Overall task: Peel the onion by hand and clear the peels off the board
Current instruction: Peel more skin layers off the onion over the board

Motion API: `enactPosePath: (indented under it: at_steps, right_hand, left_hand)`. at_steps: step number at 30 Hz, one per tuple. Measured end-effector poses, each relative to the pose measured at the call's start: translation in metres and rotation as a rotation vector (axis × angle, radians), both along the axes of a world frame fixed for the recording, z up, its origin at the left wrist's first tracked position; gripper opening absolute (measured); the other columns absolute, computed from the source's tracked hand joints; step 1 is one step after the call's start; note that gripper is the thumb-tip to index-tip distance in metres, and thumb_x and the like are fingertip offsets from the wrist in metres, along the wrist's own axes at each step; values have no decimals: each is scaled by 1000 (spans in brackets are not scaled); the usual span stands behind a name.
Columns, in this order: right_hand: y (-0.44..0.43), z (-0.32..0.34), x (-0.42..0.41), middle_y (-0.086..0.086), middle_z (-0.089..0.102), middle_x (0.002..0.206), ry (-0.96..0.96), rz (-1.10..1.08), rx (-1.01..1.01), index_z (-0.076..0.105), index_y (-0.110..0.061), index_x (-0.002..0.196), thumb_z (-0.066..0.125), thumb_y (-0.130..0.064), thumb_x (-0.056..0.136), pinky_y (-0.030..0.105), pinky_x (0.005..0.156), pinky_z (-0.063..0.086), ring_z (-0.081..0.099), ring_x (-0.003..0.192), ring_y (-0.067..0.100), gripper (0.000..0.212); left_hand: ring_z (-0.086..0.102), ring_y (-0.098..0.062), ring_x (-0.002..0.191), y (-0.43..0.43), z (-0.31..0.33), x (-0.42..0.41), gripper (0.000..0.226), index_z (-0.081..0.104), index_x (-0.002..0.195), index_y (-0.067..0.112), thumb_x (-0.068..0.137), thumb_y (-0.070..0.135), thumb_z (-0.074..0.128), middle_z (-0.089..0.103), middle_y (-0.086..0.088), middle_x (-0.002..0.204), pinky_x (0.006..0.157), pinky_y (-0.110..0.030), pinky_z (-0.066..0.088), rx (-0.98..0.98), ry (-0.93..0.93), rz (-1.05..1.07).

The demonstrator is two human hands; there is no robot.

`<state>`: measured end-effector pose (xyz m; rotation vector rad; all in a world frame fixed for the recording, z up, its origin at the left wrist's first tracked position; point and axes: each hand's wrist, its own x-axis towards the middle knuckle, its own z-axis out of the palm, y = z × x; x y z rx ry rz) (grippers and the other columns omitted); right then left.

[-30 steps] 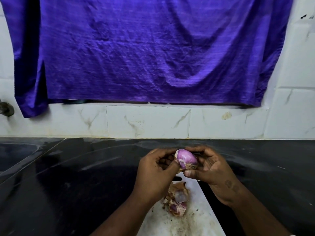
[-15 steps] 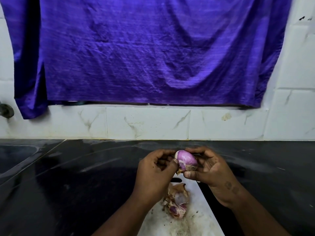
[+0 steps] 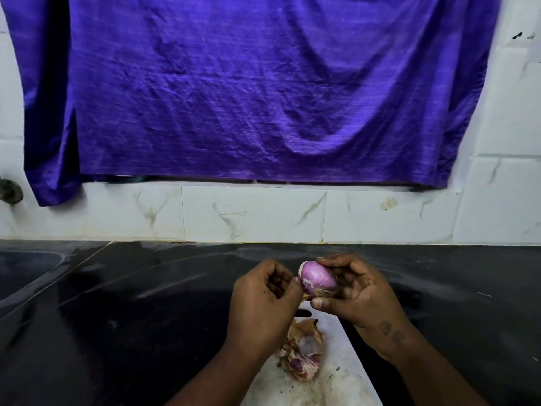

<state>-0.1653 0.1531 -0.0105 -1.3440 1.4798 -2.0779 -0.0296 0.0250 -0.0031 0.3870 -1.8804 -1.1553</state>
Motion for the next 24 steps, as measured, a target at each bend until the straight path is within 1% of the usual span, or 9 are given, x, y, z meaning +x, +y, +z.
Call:
enactPosePath:
  at_steps: [3, 7, 11, 13, 16, 18, 21, 24]
  right_hand:
    - [-1, -1, -1, 10, 73, 123, 14, -7, -6, 74, -24, 109, 96, -6, 57, 34, 84, 61, 72, 112, 31, 60]
    - [0, -2, -2, 6, 72, 123, 49, -16, -1, 74, -26, 109, 96, -8, 57, 33, 84, 61, 71, 115, 28, 60]
    - [0, -2, -2, 6, 71, 124, 83, -31, 1, 75, -25, 109, 96, -7, 58, 33, 85, 61, 71, 116, 28, 59]
    - [1, -1, -3, 6, 71, 124, 91, -41, 8, 75, -26, 109, 97, -10, 58, 33, 85, 61, 71, 116, 27, 58]
    - [1, -1, -4, 7, 70, 125, 88, -40, 3, 75, -25, 109, 100, -17, 56, 35, 86, 61, 71, 116, 28, 60]
    - [1, -1, -4, 8, 69, 125, 77, -32, 1, 75, -25, 110, 102, -25, 55, 36, 87, 61, 70, 116, 29, 62]
    - [1, -1, -6, 10, 69, 126, 58, -28, 1, 74, -23, 110, 103, -28, 54, 38, 87, 61, 70, 116, 32, 63]
    - [1, -1, -6, 10, 69, 125, 60, -17, 3, 74, -23, 110, 103, -28, 55, 37, 87, 61, 70, 116, 32, 63]
  left_hand:
    - [64, 0, 54, 3, 1, 1, 19, 69, 73, 17, 85, 7, 80, 70, 6, 65, 47, -10, 49, 65, 6, -77]
    - [63, 2, 51, 4, 3, 1, 18, 70, 73, 12, 85, 2, 79, 69, 4, 64, 47, -8, 49, 102, 2, -89]
    - [63, 1, 50, 4, 5, 2, 14, 71, 74, 5, 85, 1, 79, 70, -7, 69, 47, -8, 48, 119, 10, -102]
    - [63, 0, 50, 4, 6, 1, 13, 71, 75, 3, 85, -1, 79, 70, -9, 69, 47, -9, 49, 148, 17, -117]
    - [64, 0, 49, 2, 5, 1, 14, 73, 75, 4, 86, -2, 79, 69, -2, 61, 47, -10, 50, 186, 7, -130]
    - [65, -1, 51, 1, 4, 1, 14, 74, 76, 6, 87, 0, 79, 70, 2, 61, 49, -13, 51, 196, 0, -134]
    - [67, -6, 58, -1, 3, 0, 14, 76, 75, 12, 88, 9, 79, 72, 1, 65, 57, -21, 54, 156, -12, -111]
    - [67, -8, 59, -2, 3, -1, 14, 76, 75, 12, 89, 12, 80, 73, -1, 66, 57, -25, 54, 149, -7, -106]
